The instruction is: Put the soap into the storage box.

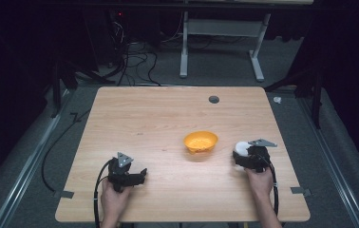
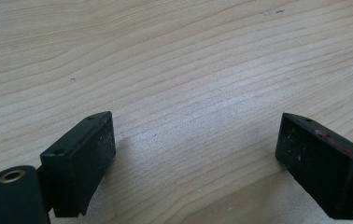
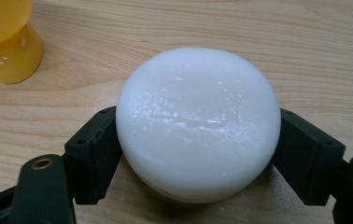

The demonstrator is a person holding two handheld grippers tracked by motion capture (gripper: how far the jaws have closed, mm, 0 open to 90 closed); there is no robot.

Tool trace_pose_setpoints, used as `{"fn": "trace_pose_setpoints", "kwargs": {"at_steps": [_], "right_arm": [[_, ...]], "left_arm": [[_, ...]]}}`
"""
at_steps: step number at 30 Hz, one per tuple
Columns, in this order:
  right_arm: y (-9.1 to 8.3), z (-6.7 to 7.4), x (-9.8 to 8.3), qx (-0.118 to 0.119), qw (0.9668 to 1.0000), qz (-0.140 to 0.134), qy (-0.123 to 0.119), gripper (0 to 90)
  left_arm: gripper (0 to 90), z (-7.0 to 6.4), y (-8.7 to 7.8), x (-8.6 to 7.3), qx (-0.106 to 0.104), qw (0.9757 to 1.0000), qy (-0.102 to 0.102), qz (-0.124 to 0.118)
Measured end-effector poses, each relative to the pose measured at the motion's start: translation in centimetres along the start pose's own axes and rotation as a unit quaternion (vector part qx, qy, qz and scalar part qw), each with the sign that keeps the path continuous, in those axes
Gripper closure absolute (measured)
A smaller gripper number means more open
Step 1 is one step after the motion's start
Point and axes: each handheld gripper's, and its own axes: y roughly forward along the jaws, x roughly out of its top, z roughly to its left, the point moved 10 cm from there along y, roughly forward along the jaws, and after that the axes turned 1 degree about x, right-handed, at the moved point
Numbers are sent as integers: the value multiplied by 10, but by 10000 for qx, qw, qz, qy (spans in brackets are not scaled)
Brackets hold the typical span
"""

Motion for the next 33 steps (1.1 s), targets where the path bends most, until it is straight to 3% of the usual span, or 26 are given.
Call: {"fn": "trace_pose_setpoints", "kwargs": {"at_steps": [8,19,33], "right_arm": [[-2,1,0,59,10000,10,-24,235],[-18,8,10,137,9995,-208,-167,236],[-35,29,29,390,9979,-379,-353,236]], "left_arm": [[124,0,0,0,-1,10000,0,1],[123,0,0,0,-1,10000,2,1],[123,0,0,0,3,10000,0,-6]]}}
